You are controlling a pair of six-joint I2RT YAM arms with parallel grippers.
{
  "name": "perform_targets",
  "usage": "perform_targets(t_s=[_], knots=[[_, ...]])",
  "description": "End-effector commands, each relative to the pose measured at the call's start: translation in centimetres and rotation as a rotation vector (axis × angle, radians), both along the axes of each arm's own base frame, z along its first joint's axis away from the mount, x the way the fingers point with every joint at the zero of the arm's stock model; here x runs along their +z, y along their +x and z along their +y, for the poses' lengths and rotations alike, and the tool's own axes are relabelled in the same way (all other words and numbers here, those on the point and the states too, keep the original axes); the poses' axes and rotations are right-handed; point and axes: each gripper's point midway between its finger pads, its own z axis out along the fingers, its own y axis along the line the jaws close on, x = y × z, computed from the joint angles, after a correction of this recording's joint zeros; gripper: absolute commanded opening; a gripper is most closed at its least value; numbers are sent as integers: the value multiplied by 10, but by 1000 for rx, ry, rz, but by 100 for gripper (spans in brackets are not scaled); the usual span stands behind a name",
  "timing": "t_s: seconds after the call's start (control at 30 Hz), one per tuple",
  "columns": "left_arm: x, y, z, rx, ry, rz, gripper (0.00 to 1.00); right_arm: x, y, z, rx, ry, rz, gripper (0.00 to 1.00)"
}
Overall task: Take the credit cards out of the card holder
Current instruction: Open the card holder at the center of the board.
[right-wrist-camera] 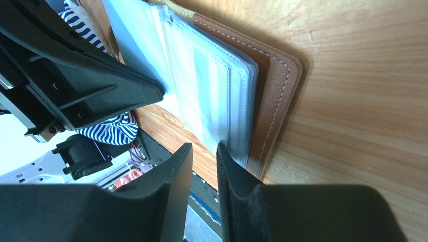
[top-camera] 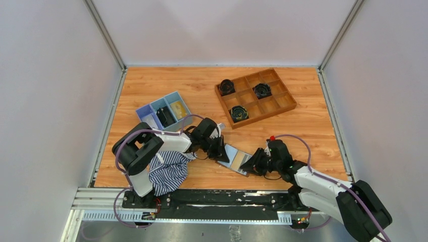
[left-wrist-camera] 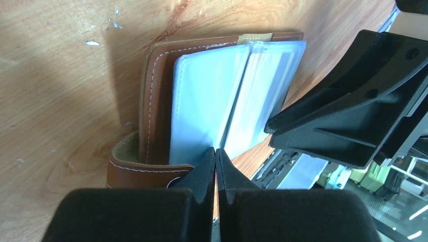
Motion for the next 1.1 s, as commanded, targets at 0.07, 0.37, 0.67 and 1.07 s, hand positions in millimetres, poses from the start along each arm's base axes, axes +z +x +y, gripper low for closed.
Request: perform_targets(t_s=[0.07, 0.37, 0.67, 1.07], knots=[[5, 0, -2, -11, -16, 3, 0, -48, -20, -33, -52, -195, 99, 29], [9, -10, -20, -74, -43, 20, 30, -47, -19, -32, -47, -196, 99, 29], [-10, -12, -12, -67, 5, 22, 58, -47, -20, -33, -48, -197, 100, 29], [-12, -20, -21, -126, -25, 65, 36, -47, -19, -32, -46, -196, 98, 29]])
